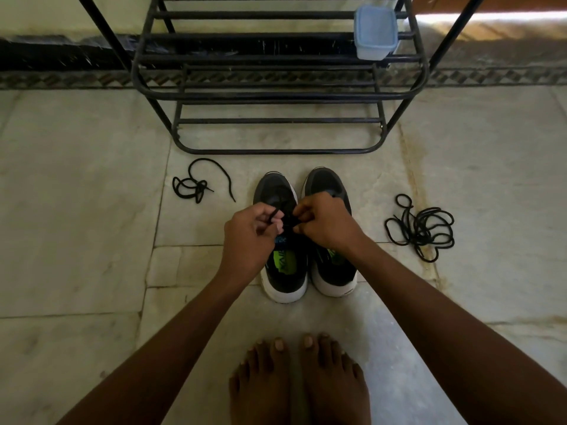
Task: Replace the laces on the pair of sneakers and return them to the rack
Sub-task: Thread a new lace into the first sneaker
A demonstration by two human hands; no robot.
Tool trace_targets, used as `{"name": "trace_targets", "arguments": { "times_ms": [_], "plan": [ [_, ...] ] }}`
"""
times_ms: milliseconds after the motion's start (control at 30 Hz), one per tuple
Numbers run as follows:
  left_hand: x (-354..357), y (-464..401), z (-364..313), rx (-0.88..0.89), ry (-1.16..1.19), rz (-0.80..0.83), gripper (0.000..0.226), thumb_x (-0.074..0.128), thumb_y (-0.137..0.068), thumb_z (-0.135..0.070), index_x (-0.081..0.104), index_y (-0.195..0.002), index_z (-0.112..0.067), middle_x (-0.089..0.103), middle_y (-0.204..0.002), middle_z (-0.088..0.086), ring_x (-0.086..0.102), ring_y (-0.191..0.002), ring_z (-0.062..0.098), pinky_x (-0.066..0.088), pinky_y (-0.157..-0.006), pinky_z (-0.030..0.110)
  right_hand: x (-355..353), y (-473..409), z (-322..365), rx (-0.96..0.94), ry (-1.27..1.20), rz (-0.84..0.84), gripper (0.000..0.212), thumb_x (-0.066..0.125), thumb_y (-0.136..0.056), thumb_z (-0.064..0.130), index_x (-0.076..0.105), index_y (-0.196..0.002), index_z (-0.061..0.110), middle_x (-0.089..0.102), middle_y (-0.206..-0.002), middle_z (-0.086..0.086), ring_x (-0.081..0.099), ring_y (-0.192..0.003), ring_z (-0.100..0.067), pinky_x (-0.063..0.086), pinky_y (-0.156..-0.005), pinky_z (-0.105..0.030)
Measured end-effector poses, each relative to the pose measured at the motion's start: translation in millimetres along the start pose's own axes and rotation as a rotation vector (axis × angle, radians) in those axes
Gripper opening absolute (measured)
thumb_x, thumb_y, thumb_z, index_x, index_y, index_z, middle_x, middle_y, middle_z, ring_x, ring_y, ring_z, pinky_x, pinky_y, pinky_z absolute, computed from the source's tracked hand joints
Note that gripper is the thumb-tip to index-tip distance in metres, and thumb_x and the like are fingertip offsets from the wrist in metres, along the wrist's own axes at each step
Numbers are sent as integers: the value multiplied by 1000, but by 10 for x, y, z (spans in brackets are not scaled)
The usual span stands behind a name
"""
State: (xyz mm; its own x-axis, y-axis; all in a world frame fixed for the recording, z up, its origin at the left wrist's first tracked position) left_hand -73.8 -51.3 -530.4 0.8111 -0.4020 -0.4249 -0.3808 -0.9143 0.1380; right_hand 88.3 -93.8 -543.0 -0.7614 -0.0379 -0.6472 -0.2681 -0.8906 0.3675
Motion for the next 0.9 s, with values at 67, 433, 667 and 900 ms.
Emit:
{"name": "trace_targets", "arguments": {
  "times_ms": [67, 433, 667, 900],
  "plan": [
    [1, 21, 3, -2, 30, -34, 20, 77, -88, -4, 74, -97, -22, 75, -88, -8, 73, -83, 4, 62, -82, 31, 2, -10, -20, 14, -10, 1, 36, 80, -82, 5, 72, -117, 10, 75, -103, -7, 70, -93, -14, 47, -69, -9],
    [85, 0, 119, -38, 24, -117, 15, 80, -86, -10, 76, -98, -19, 74, -85, -12, 71, -79, -2, 55, -72, 12, -1, -53, -63, 39, -116, 18, 37, 82, -78, -1, 67, -109, 12, 74, -89, -5, 71, -80, -13, 62, -81, -34],
    [100, -47, 183, -61, -1, -137, 15, 80, -87, -10, 77, -99, -19, 75, -86, -10, 71, -79, -2, 55, -72, 11, 13, -50, -65, 49, -160, 29, 36, 82, -78, -1, 66, -106, 15, 73, -88, -4, 71, -81, -12, 62, -82, -34],
    [136, -28, 148, -40, -34, -122, 15, 78, -88, -10, 76, -99, -20, 73, -85, -14, 70, -78, -4, 54, -69, 9, 20, -42, -66, 32, -183, 41, 36, 82, -78, -1, 67, -107, 14, 73, -91, -3, 70, -84, -10, 60, -80, -28]
  ]
}}
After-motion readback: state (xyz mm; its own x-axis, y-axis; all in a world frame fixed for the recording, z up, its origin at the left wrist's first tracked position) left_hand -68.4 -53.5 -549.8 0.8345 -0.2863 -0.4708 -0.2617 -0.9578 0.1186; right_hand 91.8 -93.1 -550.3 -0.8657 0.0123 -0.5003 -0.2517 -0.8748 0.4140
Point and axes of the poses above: each hand's wrist, its own y-axis away from the middle knuckle, its own x-axis out of the palm, z = x × y, the point moved 8 cm from there along -y, towards the middle knuckle
